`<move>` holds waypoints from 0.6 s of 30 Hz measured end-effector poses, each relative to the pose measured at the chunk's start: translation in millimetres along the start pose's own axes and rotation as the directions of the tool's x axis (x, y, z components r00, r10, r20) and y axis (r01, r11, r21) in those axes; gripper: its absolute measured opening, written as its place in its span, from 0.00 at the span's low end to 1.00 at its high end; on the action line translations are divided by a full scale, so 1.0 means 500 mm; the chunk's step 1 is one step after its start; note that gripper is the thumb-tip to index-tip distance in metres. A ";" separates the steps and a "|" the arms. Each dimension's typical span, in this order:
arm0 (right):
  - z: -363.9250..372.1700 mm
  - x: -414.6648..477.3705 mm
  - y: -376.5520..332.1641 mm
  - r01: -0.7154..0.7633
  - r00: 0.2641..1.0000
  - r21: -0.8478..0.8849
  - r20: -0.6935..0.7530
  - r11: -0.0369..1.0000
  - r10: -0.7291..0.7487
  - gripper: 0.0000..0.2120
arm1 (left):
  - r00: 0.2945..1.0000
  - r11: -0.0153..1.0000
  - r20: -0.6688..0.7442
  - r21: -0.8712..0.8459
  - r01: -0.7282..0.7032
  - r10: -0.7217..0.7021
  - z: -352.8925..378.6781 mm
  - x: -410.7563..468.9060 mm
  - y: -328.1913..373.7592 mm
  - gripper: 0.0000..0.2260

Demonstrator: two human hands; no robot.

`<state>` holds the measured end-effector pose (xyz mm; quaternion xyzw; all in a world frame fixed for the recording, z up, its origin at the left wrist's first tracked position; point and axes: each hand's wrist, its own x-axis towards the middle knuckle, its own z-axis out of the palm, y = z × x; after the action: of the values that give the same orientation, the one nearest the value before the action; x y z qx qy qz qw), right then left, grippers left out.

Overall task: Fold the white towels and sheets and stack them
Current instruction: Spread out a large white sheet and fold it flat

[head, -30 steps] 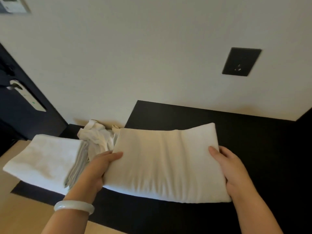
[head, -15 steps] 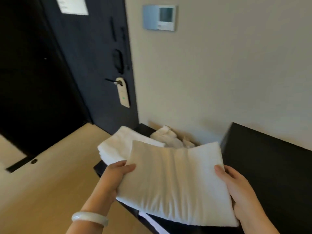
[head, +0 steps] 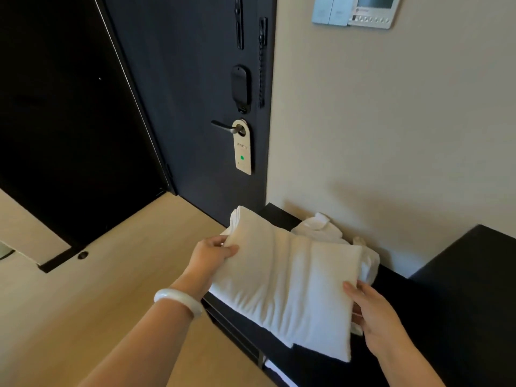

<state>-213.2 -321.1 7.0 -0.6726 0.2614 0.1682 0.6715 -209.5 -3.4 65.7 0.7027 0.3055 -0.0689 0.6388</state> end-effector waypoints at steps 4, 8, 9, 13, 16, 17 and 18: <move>0.064 0.065 0.002 -0.038 0.998 0.054 0.058 0.998 0.035 0.13 | 1.000 0.993 0.001 0.115 0.029 -0.029 -0.015 0.102 0.029 0.07; 0.117 0.109 0.000 -0.045 0.999 0.060 0.028 0.997 0.044 0.08 | 0.995 0.978 0.089 0.209 0.029 -0.049 -0.039 0.216 0.069 0.04; 0.127 0.120 -0.001 -0.040 0.999 0.066 0.007 0.997 0.039 0.06 | 0.992 0.975 0.114 0.219 0.032 -0.058 -0.045 0.245 0.082 0.04; 0.150 0.166 0.015 -0.032 0.997 0.082 -0.073 0.996 0.038 0.06 | 0.969 0.970 0.224 0.238 0.054 -0.109 -0.053 0.357 0.098 0.07; 0.161 0.204 0.070 -0.137 0.980 0.148 -0.126 0.979 0.156 0.12 | 0.937 0.920 0.294 0.386 0.063 -0.188 -0.040 0.427 0.049 0.13; 0.164 0.213 0.094 -0.187 0.969 0.161 -0.133 0.969 0.209 0.13 | 0.923 0.892 0.313 0.447 0.066 -0.225 -0.036 0.443 0.024 0.14; 0.168 0.220 0.119 -0.226 0.959 0.164 -0.137 0.960 0.249 0.14 | 0.911 0.866 0.319 0.494 0.076 -0.262 -0.031 0.457 0.001 0.16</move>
<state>-148.6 -249.4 -108.6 -0.5960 0.4040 0.1751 0.6715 -30.0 89.2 -42.3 0.7802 0.2130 -0.3307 0.4863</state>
